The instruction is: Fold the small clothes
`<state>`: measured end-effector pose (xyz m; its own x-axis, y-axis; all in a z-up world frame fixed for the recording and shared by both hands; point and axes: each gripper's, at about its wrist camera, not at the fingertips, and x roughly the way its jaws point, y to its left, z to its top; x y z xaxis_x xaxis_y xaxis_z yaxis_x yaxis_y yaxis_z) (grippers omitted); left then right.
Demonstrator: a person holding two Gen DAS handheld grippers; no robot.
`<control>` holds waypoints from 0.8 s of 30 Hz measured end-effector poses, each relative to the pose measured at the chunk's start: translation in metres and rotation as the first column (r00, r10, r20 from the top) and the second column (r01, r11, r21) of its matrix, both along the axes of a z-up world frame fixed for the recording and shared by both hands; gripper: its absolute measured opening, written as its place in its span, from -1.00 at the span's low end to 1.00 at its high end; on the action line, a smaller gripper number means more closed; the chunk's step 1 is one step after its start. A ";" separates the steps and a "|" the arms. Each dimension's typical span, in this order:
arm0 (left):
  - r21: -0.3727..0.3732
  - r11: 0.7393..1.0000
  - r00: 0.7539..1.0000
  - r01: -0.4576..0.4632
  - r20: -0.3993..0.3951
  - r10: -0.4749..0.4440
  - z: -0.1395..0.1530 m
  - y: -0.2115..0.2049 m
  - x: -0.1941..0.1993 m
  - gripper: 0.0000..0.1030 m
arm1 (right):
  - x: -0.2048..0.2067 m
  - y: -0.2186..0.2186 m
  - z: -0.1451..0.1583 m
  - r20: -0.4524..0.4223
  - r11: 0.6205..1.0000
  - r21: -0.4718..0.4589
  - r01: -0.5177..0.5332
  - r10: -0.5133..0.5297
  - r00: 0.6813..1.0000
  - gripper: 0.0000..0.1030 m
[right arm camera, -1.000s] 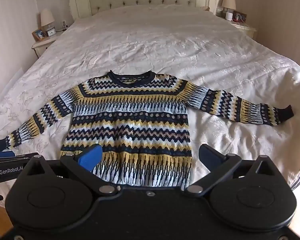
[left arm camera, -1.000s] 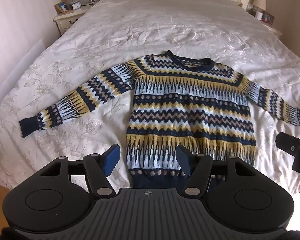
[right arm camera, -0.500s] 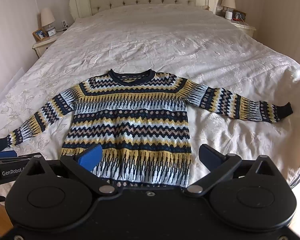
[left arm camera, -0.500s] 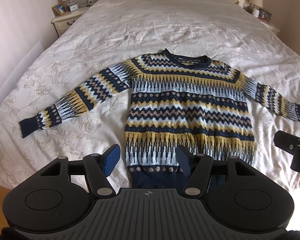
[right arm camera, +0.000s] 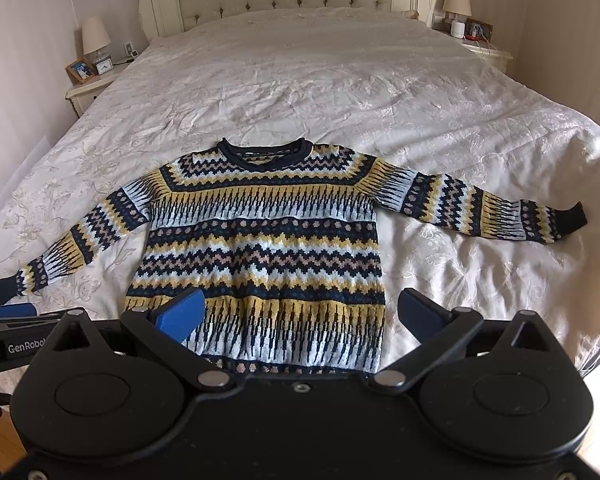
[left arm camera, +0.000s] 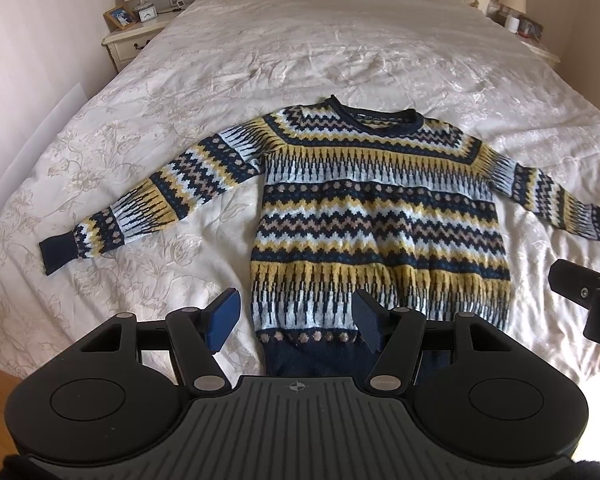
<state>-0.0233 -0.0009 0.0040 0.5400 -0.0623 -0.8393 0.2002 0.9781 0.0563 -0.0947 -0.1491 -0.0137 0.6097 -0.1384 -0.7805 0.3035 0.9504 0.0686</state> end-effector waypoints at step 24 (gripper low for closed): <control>0.007 1.000 0.999 0.000 -0.044 0.001 -0.009 0.009 0.016 0.17 | 0.011 0.010 -0.004 -0.015 1.000 0.011 0.001 -0.001 1.000 0.98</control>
<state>-0.0077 0.0079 -0.0047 0.5029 -0.0558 -0.8625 0.2021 0.9778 0.0546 -0.0836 -0.1396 -0.0173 0.5974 -0.1303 -0.7913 0.3053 0.9494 0.0742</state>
